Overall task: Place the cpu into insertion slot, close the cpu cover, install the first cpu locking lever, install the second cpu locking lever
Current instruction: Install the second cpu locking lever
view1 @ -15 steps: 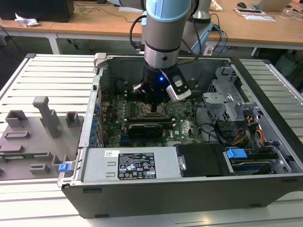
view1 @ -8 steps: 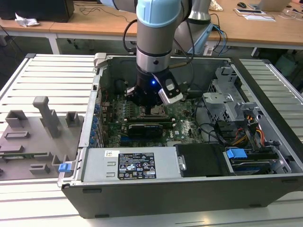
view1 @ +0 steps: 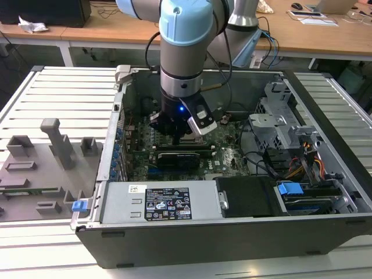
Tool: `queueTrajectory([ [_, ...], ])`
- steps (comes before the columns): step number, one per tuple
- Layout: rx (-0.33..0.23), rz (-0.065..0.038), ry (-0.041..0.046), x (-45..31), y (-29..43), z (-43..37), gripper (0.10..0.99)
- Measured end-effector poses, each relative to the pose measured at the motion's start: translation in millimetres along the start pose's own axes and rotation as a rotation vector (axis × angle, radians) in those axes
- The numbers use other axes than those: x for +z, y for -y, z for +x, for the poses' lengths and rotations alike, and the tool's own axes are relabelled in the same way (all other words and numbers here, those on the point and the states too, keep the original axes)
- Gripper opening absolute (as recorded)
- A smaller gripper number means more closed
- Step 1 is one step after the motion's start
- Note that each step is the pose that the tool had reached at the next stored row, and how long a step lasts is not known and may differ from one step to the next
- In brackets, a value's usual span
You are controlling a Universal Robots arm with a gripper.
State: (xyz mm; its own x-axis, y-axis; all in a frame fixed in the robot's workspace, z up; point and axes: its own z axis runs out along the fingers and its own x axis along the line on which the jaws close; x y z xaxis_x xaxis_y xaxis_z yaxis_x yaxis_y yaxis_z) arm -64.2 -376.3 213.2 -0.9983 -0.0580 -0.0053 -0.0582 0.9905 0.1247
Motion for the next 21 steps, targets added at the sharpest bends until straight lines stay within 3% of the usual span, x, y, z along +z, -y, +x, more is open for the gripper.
queueTrajectory([
  [1, 0.000, -0.015, 0.0010, 0.4, 2.4, 2.1, 0.106],
  [2, 0.000, -0.024, 0.0016, 0.7, 4.7, 3.1, 0.106],
  [6, 0.000, -0.034, 0.0026, 2.2, 7.6, 5.5, 0.106],
  [7, 0.000, -0.044, 0.0030, 2.9, 8.9, 6.7, 0.106],
  [21, -0.001, -0.078, 0.0049, 9.7, 10.3, 9.8, 0.106],
])
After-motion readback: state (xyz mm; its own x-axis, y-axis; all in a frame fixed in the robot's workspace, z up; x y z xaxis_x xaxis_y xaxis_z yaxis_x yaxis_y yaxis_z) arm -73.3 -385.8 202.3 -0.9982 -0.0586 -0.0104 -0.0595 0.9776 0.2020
